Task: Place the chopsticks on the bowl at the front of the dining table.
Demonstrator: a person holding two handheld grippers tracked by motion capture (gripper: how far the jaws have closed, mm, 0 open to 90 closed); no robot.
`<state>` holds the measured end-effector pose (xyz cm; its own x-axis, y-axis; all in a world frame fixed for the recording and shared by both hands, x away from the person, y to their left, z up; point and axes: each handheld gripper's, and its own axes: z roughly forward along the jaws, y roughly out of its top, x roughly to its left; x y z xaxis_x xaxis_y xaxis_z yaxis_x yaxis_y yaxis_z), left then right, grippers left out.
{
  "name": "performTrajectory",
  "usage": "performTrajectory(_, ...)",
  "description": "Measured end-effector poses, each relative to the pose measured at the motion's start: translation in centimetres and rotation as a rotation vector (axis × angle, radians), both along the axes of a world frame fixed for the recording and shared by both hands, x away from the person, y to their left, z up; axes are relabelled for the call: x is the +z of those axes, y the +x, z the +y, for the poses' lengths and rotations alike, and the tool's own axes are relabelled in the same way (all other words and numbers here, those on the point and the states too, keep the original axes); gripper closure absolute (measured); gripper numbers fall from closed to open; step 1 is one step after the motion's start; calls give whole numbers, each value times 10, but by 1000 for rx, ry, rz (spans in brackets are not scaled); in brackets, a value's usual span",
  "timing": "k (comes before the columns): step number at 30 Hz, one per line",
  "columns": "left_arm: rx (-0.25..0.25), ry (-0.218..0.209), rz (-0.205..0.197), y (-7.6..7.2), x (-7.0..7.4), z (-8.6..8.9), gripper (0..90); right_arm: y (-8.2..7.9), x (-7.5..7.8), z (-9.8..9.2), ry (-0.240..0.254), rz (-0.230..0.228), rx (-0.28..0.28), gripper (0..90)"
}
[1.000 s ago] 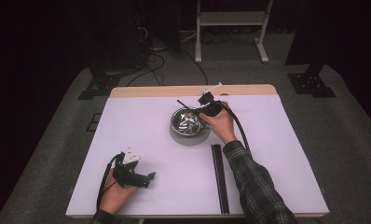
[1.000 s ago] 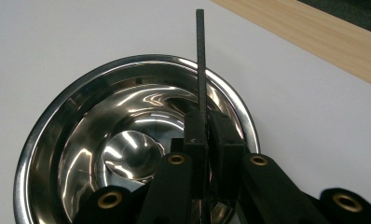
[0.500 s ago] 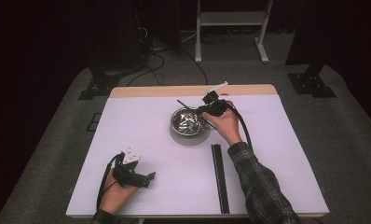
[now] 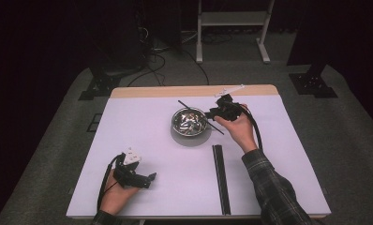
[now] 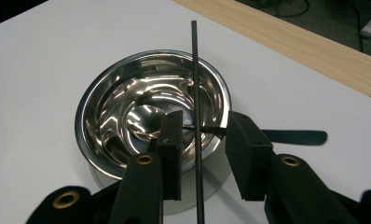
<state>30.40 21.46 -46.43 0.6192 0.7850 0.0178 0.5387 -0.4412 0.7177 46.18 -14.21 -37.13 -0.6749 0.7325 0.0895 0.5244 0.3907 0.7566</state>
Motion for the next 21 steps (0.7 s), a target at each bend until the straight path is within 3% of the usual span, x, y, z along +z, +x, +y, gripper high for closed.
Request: performTrajectory(21, 0, 0, 0, 0, 0, 0, 0, -35, 12, -37, -7, -34, -17, 564)
